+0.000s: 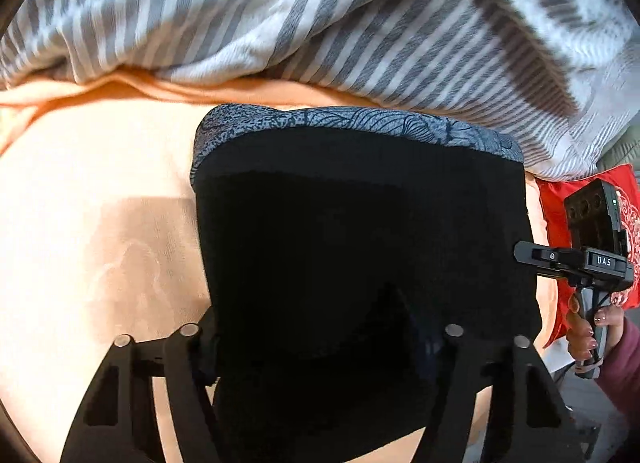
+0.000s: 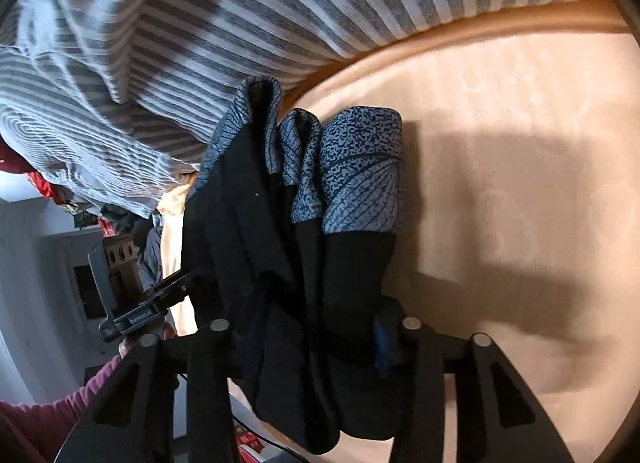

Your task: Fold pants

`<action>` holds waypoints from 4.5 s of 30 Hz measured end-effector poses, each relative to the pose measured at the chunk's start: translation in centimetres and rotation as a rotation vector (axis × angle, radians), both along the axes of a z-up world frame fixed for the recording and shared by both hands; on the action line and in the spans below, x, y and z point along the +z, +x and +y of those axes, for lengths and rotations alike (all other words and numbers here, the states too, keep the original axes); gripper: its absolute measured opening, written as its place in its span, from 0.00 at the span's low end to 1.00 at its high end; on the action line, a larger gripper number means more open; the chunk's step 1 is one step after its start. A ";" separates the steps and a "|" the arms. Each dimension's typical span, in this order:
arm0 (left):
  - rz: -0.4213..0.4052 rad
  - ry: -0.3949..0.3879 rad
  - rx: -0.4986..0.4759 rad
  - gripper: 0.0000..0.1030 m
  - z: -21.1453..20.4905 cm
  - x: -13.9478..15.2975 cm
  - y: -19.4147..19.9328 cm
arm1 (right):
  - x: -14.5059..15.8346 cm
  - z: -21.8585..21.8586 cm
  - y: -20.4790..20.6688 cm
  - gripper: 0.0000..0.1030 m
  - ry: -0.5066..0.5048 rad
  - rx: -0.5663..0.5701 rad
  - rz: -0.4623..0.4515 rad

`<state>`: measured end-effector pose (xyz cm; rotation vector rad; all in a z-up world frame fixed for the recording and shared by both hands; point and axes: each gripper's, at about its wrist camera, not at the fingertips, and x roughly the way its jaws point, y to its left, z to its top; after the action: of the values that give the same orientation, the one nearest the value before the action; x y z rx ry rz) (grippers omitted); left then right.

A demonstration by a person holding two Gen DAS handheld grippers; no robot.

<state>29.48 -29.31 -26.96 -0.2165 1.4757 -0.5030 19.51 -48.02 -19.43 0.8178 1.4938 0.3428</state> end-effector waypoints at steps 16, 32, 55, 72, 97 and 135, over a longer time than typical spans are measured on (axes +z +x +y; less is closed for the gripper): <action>-0.087 0.016 0.036 0.61 -3.9 5.7 -3.4 | 5.4 -0.7 -3.2 0.38 0.093 -0.008 -0.065; -0.124 0.046 -0.073 0.61 -6.9 9.3 -10.1 | 8.2 -2.1 -8.2 0.38 0.097 -0.092 -0.111; -0.248 0.313 -0.066 0.73 -6.5 9.7 -15.9 | 9.1 -4.9 -14.6 0.32 -0.229 -0.269 -0.081; -0.256 0.309 -0.001 0.80 -8.9 3.7 -10.2 | 6.0 1.8 -7.6 0.10 -0.409 -0.077 -0.073; -0.250 0.390 -0.092 0.99 -10.3 2.7 -18.5 | 6.8 4.1 -14.8 0.52 -0.493 -0.077 -0.002; -0.342 0.431 -0.017 0.99 -7.6 5.7 -21.6 | 10.5 7.4 -15.6 0.81 -0.622 -0.010 -0.076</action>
<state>7.86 -36.94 -21.25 0.2143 1.2157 -0.2113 3.89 -40.65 -8.93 0.3105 1.4094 -0.1032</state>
